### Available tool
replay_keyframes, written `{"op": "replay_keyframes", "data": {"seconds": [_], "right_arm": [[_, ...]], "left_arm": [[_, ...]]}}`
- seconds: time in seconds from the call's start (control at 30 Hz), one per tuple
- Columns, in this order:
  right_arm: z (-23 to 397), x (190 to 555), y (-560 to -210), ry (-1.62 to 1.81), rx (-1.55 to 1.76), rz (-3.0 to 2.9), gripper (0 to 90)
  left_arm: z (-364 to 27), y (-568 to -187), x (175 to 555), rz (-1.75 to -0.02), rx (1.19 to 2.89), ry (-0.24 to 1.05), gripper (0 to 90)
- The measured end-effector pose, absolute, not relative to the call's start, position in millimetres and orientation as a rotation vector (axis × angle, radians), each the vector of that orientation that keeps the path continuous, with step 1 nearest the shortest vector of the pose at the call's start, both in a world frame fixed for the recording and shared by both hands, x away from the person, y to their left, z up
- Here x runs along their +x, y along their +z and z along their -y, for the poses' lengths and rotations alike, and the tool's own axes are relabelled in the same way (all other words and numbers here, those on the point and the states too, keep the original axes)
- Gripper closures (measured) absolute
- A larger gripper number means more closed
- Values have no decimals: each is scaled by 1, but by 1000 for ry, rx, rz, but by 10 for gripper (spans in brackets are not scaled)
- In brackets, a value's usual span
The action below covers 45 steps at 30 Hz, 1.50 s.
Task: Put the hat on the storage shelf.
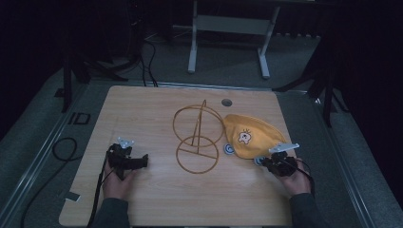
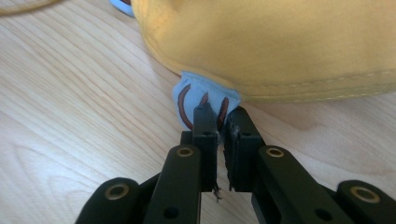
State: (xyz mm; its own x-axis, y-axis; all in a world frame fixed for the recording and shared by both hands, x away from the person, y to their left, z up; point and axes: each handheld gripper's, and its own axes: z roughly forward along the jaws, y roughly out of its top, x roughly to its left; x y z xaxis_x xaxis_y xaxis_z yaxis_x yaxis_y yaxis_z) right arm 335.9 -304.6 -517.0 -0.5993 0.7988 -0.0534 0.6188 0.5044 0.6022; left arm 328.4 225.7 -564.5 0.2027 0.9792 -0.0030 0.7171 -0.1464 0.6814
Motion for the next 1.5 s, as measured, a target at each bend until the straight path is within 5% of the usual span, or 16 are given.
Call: {"op": "replay_keyframes", "data": {"seconds": [1.5], "right_arm": [[284, 332, -399, 1178, 902, -2248, 855]], "left_arm": [[-226, -564, 328, -1573, 1929, 615, 4]]}}
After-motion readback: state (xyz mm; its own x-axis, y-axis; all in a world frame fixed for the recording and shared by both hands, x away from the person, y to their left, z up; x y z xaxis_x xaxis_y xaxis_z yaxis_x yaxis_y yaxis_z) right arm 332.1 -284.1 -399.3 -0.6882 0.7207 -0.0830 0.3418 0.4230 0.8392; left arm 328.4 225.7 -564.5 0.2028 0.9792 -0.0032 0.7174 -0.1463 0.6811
